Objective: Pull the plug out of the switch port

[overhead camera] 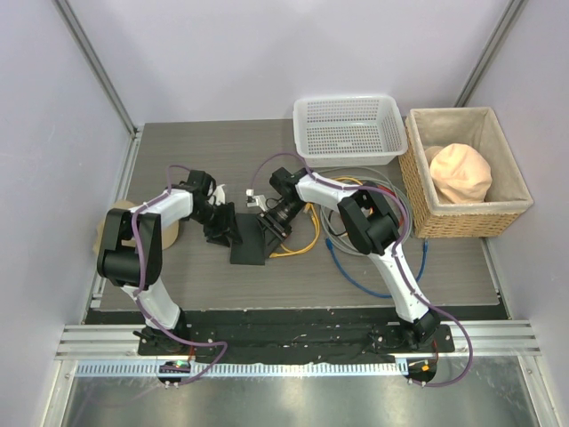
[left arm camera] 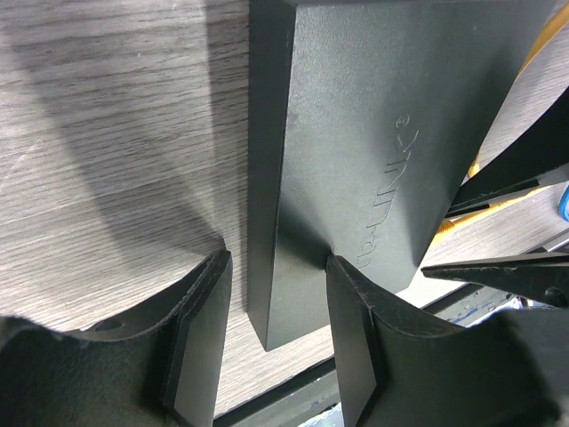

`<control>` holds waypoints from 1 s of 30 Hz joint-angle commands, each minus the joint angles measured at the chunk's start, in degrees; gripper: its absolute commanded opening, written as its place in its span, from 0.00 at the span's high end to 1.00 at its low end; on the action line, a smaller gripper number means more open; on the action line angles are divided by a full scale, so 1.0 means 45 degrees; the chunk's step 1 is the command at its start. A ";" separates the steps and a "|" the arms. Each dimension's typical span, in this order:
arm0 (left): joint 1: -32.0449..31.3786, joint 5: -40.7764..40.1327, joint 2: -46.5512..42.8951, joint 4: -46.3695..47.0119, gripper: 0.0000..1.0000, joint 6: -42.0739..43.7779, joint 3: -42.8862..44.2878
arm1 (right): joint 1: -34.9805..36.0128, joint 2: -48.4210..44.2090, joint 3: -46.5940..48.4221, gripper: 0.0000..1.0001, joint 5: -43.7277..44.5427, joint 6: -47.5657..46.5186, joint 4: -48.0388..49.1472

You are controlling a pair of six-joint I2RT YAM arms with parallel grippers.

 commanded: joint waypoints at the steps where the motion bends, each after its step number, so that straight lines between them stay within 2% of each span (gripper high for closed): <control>1: 0.0016 -0.1427 0.0110 0.0302 0.50 0.0460 -0.0197 | 0.0249 0.0539 -0.0225 0.60 0.1192 -0.0509 0.0340; 11: 0.0016 -0.1467 0.0091 0.0341 0.50 0.0460 -0.0236 | 0.0210 0.0638 -0.0478 0.69 0.1699 -0.0140 0.0593; 16: 0.0016 -0.1466 0.0129 0.0380 0.50 0.0441 -0.0236 | 0.0307 0.0501 -0.0674 0.84 0.3182 0.0604 0.1374; 19: 0.0016 -0.1466 0.0149 0.0419 0.50 0.0441 -0.0236 | 0.0366 0.0482 -0.0732 0.87 0.3748 0.0624 0.1433; 25: 0.0016 -0.1466 0.0149 0.0478 0.50 0.0402 -0.0256 | 0.0484 0.0443 -0.0927 0.96 0.4804 -0.0546 0.0146; 30: 0.0016 -0.1447 0.0188 0.0575 0.50 0.0363 -0.0256 | 0.0386 -0.0434 -0.2000 0.98 0.5117 -0.1445 0.0027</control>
